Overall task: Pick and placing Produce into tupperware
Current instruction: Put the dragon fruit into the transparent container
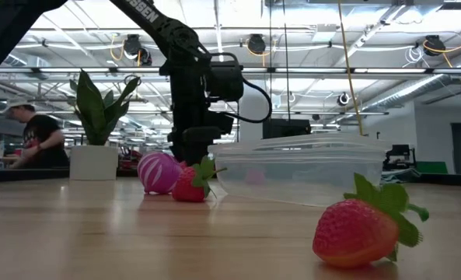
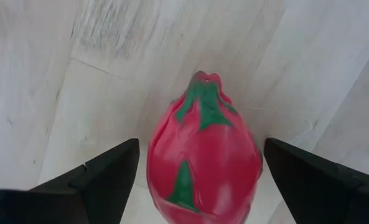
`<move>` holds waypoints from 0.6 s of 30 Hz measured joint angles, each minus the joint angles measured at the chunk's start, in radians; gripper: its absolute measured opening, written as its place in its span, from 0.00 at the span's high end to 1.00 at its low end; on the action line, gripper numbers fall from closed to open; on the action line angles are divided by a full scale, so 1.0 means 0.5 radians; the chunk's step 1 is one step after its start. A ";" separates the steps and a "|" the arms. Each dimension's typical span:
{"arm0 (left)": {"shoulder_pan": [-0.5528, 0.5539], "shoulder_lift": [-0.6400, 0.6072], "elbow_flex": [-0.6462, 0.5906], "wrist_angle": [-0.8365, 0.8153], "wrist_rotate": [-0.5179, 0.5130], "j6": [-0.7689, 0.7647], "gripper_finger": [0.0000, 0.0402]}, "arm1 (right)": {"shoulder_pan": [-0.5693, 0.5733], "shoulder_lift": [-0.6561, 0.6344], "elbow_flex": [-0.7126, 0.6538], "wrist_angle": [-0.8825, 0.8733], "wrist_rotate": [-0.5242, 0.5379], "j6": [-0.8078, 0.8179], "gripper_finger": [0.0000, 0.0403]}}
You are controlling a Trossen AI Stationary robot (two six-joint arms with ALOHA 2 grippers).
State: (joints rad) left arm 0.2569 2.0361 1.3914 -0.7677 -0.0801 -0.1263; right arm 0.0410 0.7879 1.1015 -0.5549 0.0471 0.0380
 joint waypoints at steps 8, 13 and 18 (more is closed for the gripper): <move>-0.003 -0.001 -0.001 0.008 0.014 -0.008 0.28 | 0.000 0.000 0.000 0.000 0.000 0.000 0.63; -0.003 -0.002 -0.003 0.016 0.019 -0.008 0.35 | 0.000 0.000 0.000 -0.008 0.000 0.004 0.63; -0.004 -0.003 -0.004 0.020 0.015 -0.019 0.39 | 0.000 0.000 0.000 -0.008 0.000 0.004 0.63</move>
State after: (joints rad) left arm 0.2548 2.0346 1.3895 -0.7578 -0.0725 -0.1357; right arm 0.0410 0.7879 1.1015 -0.5587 0.0471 0.0399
